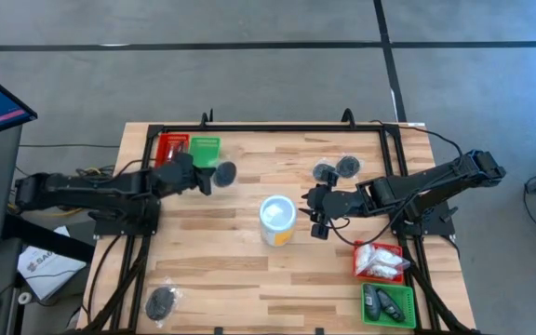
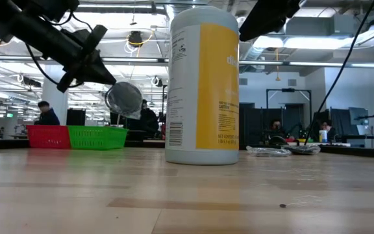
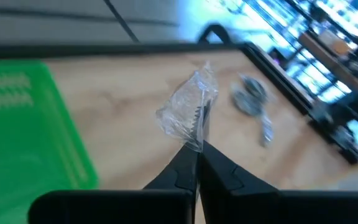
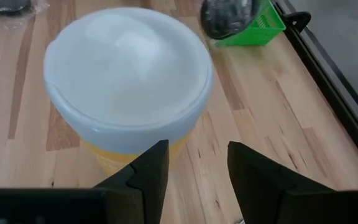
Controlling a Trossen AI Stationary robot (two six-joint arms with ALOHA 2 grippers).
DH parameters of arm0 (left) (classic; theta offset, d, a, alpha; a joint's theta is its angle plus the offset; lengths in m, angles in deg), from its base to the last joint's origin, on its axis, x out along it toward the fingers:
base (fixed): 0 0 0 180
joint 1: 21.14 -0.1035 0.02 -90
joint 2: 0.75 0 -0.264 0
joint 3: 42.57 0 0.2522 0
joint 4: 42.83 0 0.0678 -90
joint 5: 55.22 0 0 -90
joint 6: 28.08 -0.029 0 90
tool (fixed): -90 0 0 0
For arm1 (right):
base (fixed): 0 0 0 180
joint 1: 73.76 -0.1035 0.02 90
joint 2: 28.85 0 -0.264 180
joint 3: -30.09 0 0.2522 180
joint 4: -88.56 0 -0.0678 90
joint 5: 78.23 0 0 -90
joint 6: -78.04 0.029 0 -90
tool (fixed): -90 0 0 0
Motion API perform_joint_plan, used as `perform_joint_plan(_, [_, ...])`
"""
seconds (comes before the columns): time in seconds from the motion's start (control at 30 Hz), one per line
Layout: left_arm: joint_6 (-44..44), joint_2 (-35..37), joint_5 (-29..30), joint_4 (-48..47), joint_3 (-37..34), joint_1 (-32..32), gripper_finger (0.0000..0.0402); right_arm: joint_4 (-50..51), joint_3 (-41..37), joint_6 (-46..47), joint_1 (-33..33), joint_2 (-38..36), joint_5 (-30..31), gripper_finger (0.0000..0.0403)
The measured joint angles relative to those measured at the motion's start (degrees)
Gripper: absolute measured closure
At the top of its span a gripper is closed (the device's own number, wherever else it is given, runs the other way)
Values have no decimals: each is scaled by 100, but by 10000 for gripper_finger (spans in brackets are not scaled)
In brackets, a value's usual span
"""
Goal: Pick & Place Travel size toiletries
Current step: Put the black hairbrush into the top green basket
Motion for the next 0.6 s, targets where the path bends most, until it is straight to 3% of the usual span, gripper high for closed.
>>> perform_joint_plan(0.6, [-1052,40,239,-384,0,-2066,401,-150,0,0,-2,0,2,249])
